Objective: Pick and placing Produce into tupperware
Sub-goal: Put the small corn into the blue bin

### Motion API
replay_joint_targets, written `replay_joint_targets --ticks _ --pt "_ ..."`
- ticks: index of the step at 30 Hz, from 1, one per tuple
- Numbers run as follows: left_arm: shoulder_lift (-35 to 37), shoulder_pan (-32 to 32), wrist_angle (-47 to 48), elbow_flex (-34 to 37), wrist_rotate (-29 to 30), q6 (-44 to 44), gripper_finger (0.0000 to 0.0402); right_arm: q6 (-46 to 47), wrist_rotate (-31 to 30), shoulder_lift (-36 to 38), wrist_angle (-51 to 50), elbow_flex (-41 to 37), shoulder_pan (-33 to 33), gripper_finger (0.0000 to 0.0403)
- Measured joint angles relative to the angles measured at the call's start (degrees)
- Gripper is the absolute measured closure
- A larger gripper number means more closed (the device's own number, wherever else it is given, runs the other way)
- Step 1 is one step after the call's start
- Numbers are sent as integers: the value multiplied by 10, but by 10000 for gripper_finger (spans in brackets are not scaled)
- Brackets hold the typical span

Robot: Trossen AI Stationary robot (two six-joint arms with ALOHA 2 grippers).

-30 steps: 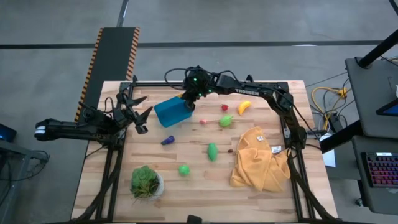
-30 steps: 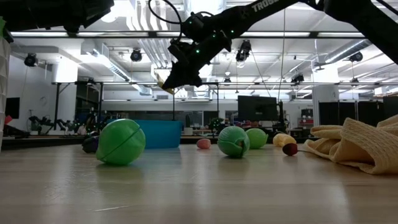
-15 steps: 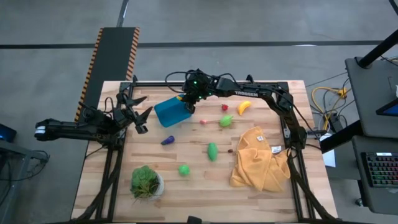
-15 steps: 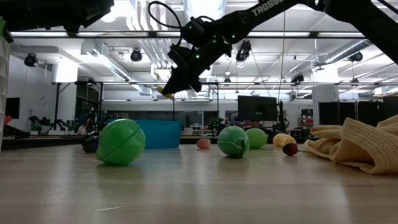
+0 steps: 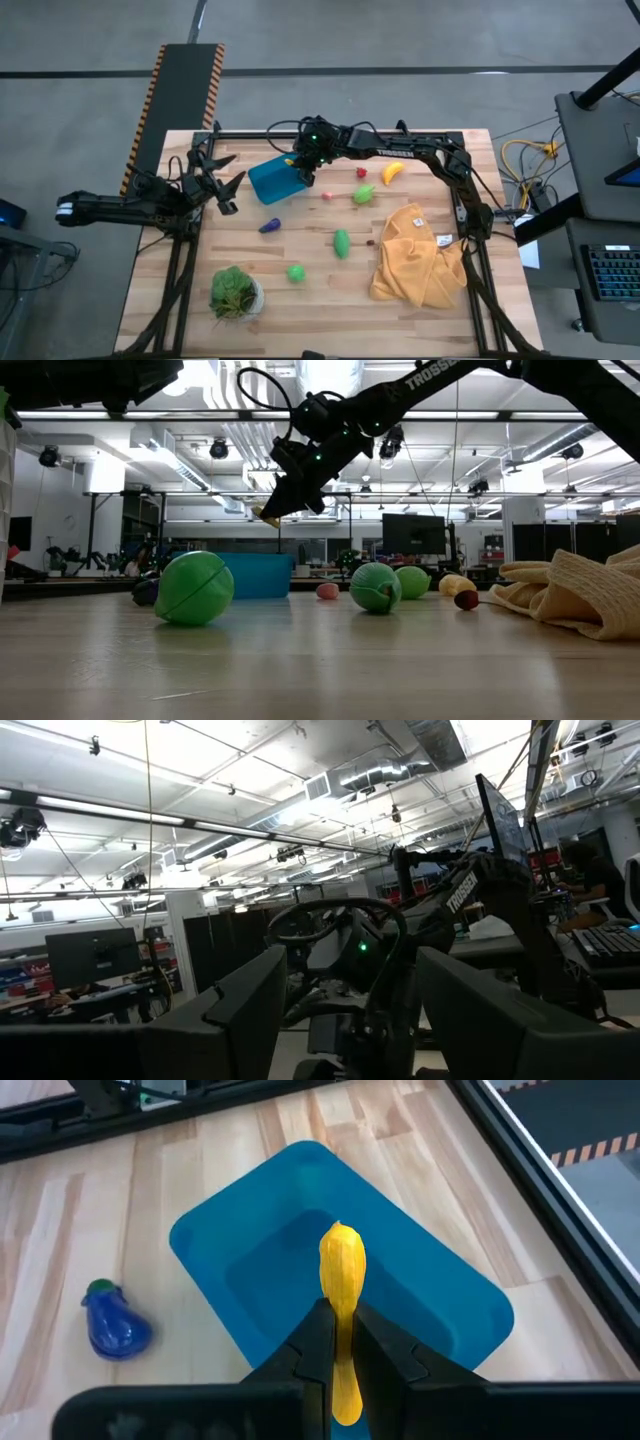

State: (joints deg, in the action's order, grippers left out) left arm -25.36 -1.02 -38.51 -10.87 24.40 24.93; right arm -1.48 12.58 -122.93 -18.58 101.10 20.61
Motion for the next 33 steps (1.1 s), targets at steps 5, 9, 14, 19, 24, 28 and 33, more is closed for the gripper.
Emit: replay_joint_targets --ticks 5,9,14,19,24,28,33 --pt "0 0 0 0 0 0 192 0 0 0 8 -9 -2 376" --pt "0 0 0 0 0 0 192 0 0 0 9 -11 -5 376" --pt "0 0 0 0 0 0 192 0 0 0 9 -11 -8 376" --pt "0 0 0 0 0 0 192 0 -1 0 9 -11 -9 376" --pt "0 0 0 0 0 0 192 2 -1 -10 18 -10 -9 376" --pt "0 0 0 0 0 0 192 6 -1 -31 25 -11 -8 376" --pt "0 0 0 0 0 0 192 10 5 -40 36 -11 -9 376"
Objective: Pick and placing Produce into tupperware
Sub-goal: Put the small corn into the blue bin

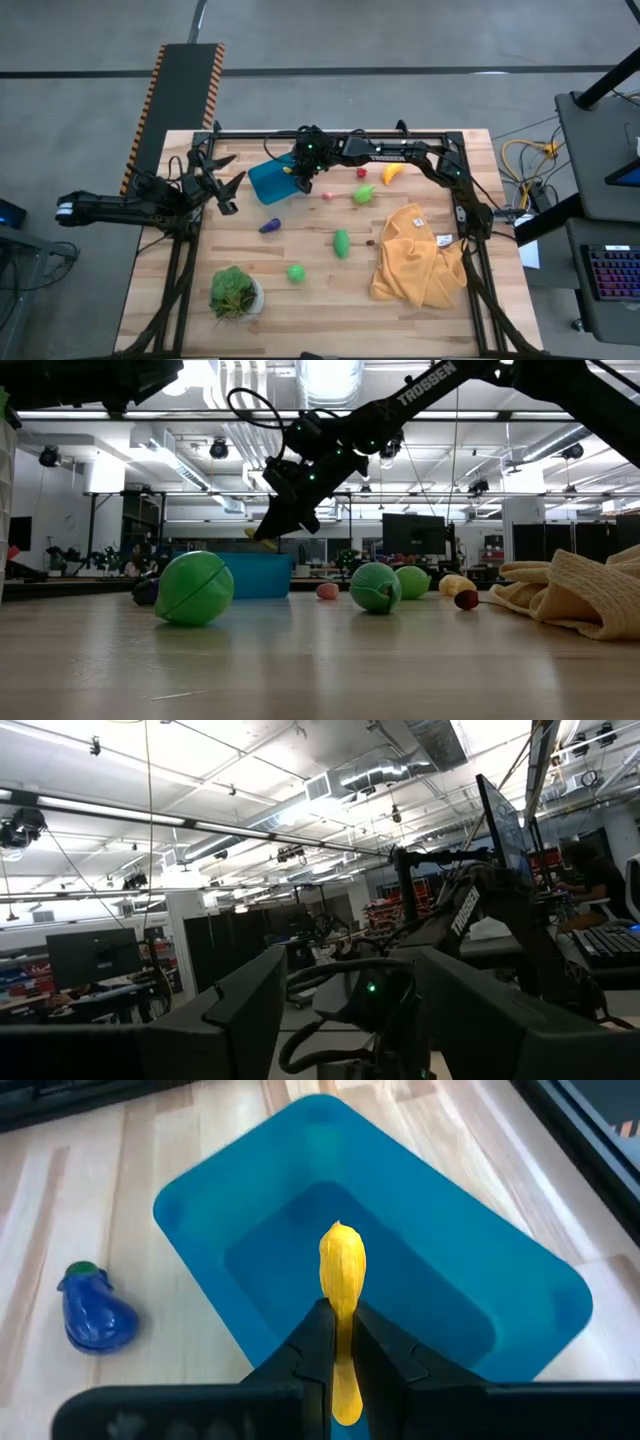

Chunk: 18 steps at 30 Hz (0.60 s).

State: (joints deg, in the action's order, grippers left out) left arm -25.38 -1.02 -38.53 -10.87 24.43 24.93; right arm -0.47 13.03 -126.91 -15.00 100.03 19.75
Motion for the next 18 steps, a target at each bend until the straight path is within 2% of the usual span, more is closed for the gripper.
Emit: replay_joint_targets --ticks 18 --pt "0 0 0 0 1 0 192 -10 0 -19 -15 0 3 376"
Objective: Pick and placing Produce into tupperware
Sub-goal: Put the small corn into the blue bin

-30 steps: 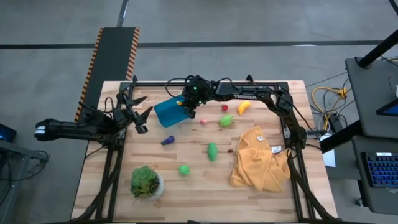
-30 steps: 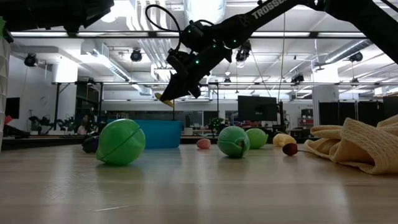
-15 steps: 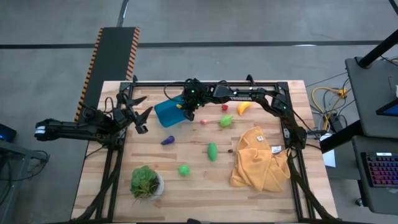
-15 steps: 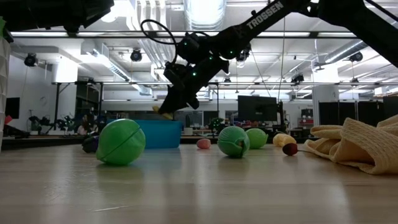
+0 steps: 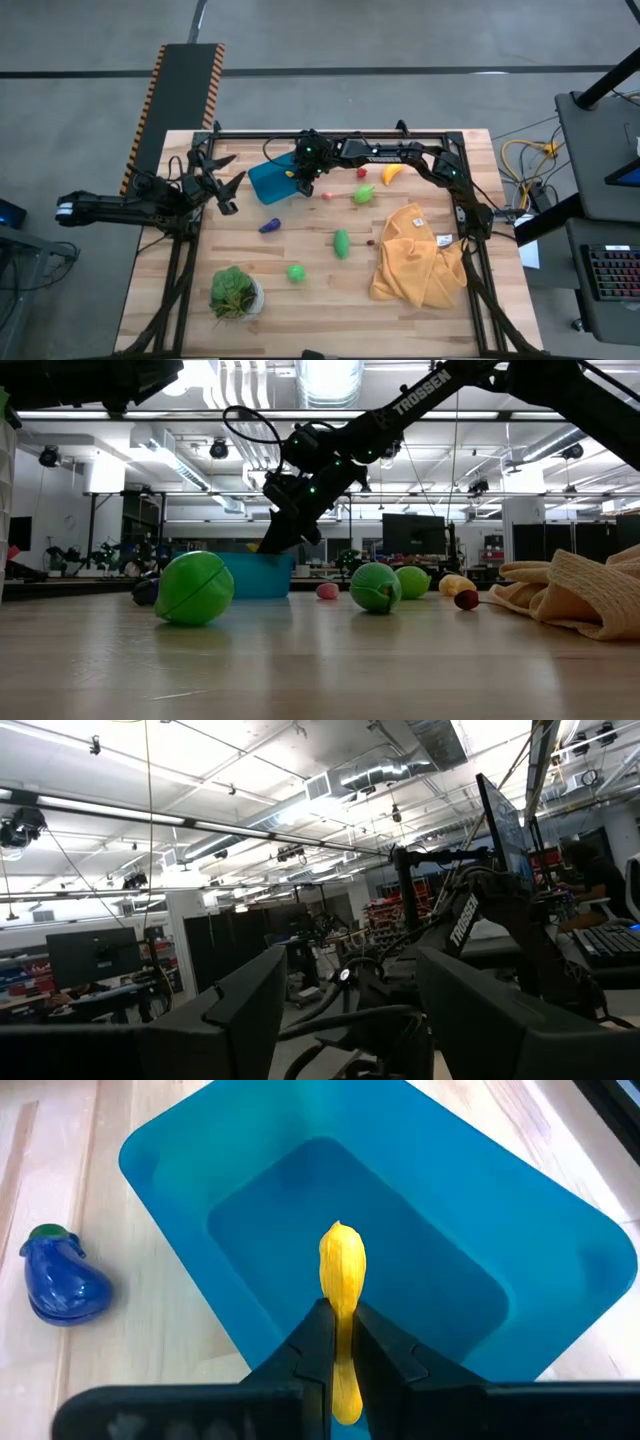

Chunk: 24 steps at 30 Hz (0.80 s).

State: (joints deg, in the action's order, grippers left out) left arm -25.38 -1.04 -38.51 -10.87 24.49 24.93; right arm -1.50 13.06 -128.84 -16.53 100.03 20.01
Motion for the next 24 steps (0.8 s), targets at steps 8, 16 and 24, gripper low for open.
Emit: replay_joint_targets --ticks 8,16,24 --pt "0 0 0 0 0 0 192 -1 0 0 0 0 3 376" --pt "0 0 0 0 0 0 192 -5 0 0 -1 0 3 376" --pt "0 0 0 0 0 0 192 -5 0 0 -12 0 3 376"
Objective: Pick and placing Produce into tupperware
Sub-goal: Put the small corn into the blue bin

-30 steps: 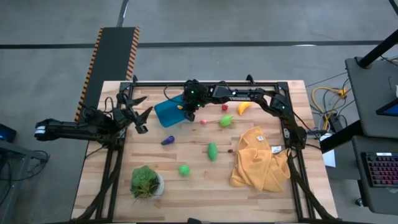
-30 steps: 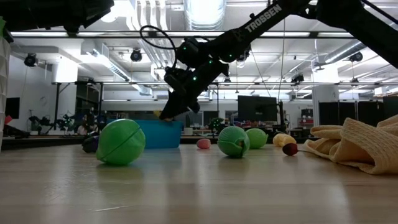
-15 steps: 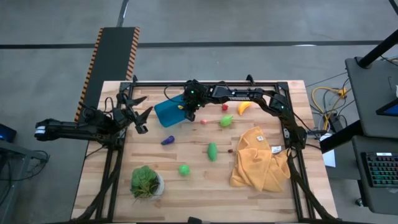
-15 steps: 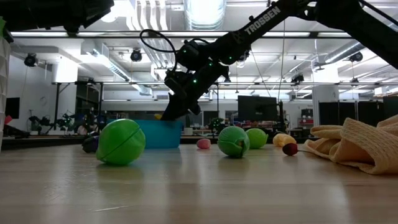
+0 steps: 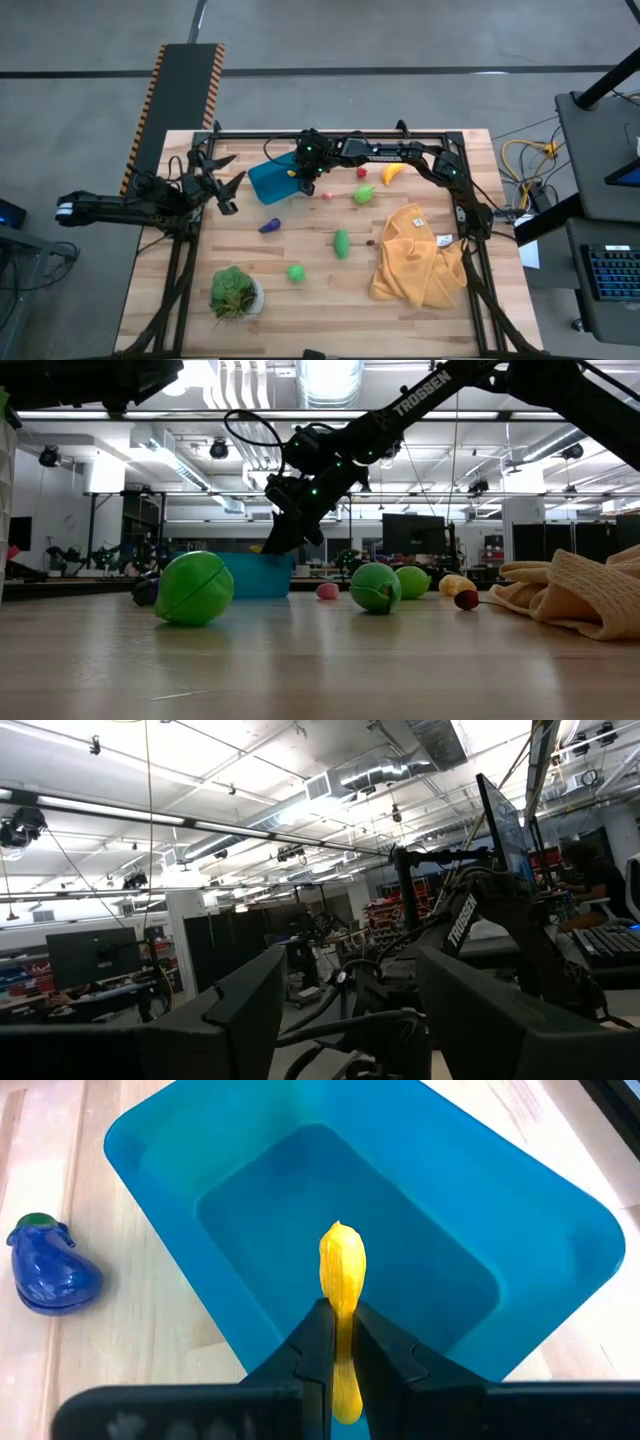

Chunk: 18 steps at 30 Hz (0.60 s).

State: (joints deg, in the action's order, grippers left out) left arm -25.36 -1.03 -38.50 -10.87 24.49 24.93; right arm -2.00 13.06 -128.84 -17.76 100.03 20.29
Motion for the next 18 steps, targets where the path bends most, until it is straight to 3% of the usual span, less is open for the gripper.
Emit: replay_joint_targets --ticks 18 --pt "0 0 0 0 0 0 192 -6 0 0 0 0 1 376"
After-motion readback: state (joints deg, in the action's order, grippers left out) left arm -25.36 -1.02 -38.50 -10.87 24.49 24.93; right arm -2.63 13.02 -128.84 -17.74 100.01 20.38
